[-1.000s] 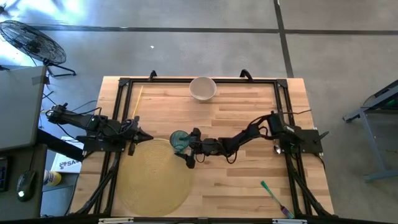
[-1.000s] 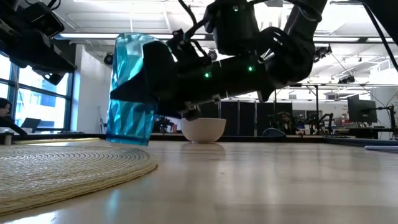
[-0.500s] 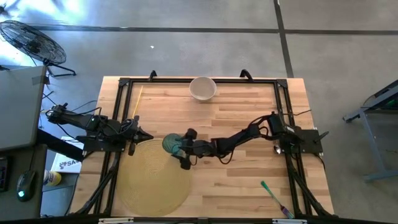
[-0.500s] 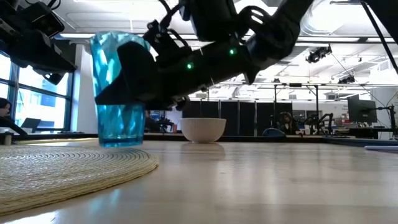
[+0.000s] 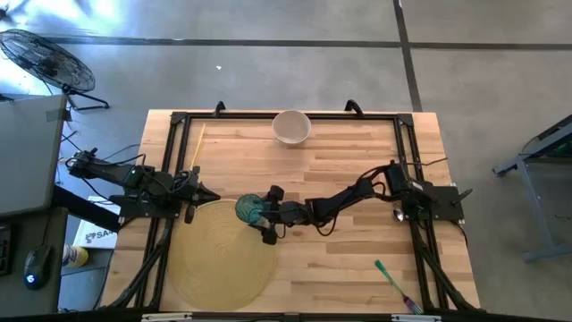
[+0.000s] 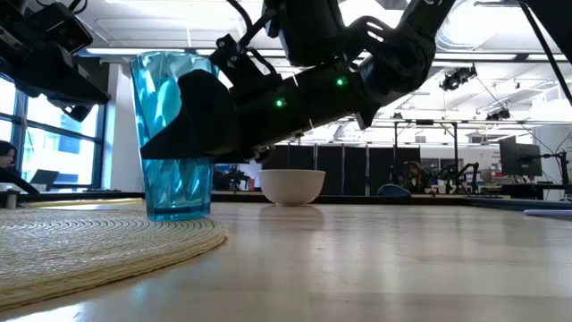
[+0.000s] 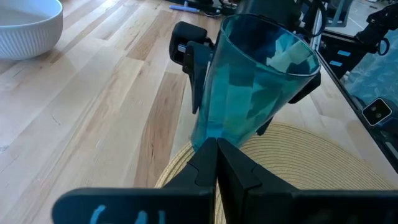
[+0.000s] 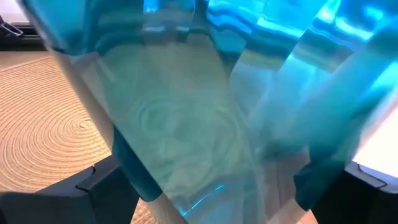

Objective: Pick & Place Utensil
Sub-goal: Put the blue cup on the woven mat, then put the white bowl in the middle of the woven mat

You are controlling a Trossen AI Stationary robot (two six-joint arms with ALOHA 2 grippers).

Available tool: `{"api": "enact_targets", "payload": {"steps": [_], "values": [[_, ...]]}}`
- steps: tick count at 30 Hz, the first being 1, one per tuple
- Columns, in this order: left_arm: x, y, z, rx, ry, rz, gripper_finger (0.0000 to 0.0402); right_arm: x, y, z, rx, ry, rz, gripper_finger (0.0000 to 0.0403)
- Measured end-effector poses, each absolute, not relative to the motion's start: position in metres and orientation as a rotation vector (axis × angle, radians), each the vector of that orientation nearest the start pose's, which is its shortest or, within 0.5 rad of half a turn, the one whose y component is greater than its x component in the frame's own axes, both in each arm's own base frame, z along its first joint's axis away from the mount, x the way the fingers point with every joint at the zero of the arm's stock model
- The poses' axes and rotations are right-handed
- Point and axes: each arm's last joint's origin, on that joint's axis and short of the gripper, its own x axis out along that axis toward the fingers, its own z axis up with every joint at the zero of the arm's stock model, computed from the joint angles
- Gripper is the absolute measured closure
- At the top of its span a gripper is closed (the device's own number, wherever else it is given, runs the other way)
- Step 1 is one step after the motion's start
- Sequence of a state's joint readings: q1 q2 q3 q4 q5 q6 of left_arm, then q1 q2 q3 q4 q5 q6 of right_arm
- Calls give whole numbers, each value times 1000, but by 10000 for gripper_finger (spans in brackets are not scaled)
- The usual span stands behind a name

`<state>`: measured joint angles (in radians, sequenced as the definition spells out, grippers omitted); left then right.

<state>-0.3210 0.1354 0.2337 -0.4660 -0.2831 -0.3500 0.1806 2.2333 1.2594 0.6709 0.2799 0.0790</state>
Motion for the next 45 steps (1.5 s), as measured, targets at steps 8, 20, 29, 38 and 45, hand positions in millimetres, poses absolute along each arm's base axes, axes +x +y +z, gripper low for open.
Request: {"api": "enact_targets", "payload": {"steps": [8, 20, 29, 38, 45], "values": [[84, -19, 189, -237, 353, 24, 401, 455, 75, 113, 5, 299, -117, 6], [84, -20, 188, -261, 357, 17, 401, 450, 74, 119, 13, 404, -77, 10], [84, -20, 188, -260, 359, 19, 401, 434, 69, 131, -38, 593, -151, 9], [84, -20, 188, -266, 359, 20, 401, 416, 66, 175, 23, 642, -179, 13], [83, -20, 188, -265, 361, 20, 401, 388, 45, 237, -51, 611, -309, 26]]}}
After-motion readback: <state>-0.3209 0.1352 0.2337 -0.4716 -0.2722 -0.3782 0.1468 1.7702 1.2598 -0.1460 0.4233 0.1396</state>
